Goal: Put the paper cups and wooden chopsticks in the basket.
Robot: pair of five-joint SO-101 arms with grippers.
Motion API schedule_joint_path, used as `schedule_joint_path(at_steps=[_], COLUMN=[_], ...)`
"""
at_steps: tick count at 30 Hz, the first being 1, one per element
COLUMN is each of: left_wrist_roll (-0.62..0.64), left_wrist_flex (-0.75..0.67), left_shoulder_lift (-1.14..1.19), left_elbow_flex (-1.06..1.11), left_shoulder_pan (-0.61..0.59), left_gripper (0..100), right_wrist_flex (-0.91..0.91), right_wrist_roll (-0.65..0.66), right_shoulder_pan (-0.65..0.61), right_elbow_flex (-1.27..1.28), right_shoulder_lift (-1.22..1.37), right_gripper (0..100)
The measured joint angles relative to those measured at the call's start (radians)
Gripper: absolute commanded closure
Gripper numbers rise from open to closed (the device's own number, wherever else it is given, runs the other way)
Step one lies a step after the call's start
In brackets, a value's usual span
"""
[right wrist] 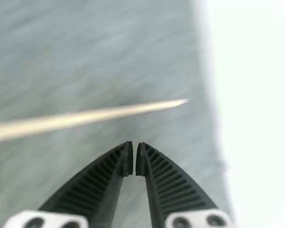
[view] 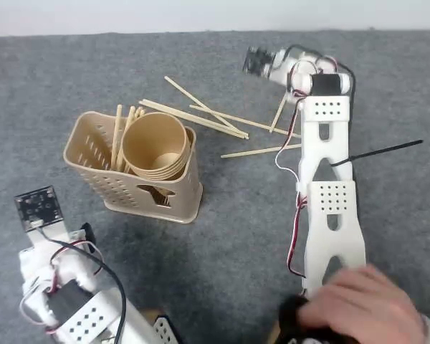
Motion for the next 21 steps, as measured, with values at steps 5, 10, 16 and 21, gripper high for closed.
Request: schedule_joint_path(at_steps=[5, 10, 16, 21], left_wrist_roll=[-0.003, -0.003, -0.003, -0.006], left_wrist_flex=[0.0, 0.0, 0.0, 0.0], left_shoulder_lift=[0.0, 0.0, 0.0, 0.0], left_elbow_flex=[0.0, 0.0, 0.0, 0.0], left_shoulder_pan=[0.002, 0.002, 0.0, 0.002], left_gripper=[71, 71, 71, 71], right_wrist_flex=[-0.399, -0.411, -0.233, -0.048], right_wrist_roll=[-0.014, 0.009, 0.069, 0.071], right_shoulder_pan=[-0.02, -0.041, -0.044, -0.008], right_elbow_flex=[0.002, 0.002, 0.0, 0.0], right_shoulder_lift=[0.21, 0.272, 0.253, 0.192], right_gripper=[95.6, 99.5, 99.1, 99.1])
